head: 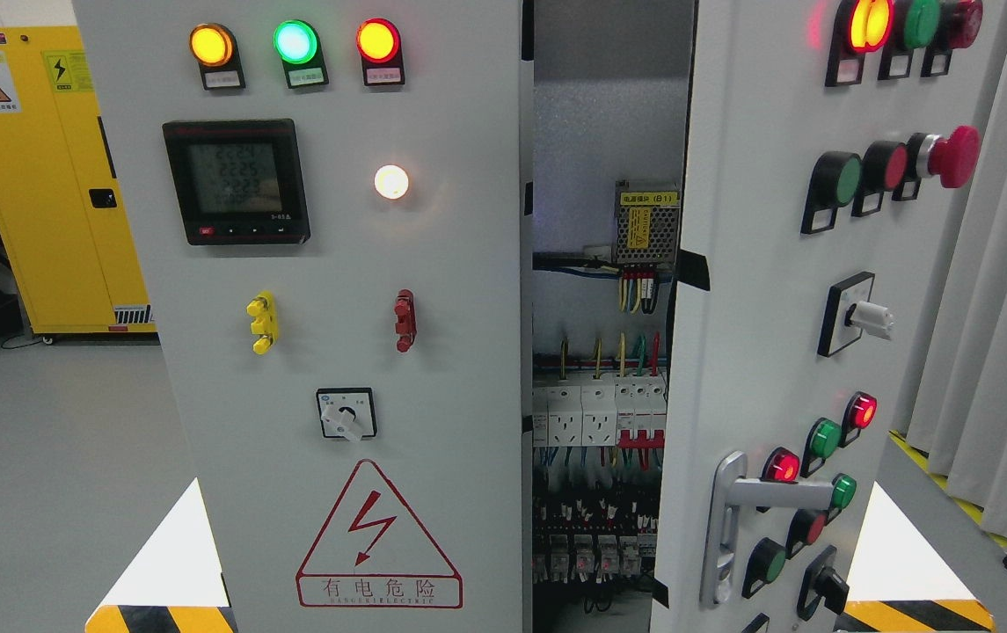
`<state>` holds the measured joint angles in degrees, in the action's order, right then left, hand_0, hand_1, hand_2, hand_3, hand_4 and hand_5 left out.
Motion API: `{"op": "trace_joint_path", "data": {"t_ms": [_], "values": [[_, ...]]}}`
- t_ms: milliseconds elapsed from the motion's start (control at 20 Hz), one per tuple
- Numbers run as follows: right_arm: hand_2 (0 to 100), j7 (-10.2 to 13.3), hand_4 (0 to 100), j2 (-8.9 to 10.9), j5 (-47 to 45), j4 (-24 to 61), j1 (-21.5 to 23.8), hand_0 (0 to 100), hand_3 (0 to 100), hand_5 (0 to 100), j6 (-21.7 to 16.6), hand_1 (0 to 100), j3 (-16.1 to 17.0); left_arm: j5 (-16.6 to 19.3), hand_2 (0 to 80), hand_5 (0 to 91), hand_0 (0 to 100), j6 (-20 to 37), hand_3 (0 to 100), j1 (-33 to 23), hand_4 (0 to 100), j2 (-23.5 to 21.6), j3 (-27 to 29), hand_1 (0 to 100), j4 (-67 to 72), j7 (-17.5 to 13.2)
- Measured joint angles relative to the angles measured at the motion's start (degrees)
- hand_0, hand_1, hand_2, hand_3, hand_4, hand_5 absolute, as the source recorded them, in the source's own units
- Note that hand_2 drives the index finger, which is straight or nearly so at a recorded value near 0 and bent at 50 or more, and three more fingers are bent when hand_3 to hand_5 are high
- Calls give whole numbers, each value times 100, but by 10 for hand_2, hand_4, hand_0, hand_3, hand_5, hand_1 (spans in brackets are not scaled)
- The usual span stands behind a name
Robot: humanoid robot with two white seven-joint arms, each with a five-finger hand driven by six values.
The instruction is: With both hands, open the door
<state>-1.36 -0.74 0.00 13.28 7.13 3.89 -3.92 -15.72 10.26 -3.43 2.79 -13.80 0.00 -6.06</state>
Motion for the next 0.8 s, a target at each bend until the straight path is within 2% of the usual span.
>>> {"op": "trace_joint_path", "data": {"t_ms": [200, 551, 801], "values": [[0, 100, 0, 22, 0, -12, 0, 214, 0, 0, 3, 109, 8, 3, 0, 0, 406, 2, 0, 0, 0, 0, -6, 206, 0, 1], [0, 130, 0, 45, 0, -40, 0, 214, 0, 0, 36, 109, 28, -13, 0, 0, 406, 16, 0, 0, 0, -21, -5, 206, 0, 21], [0, 132, 0, 56, 0, -52, 0, 215, 0, 0, 60, 109, 42, -42, 0, 0, 415, 73, 17, 13, 0, -149, 4, 209, -96, -232]]}}
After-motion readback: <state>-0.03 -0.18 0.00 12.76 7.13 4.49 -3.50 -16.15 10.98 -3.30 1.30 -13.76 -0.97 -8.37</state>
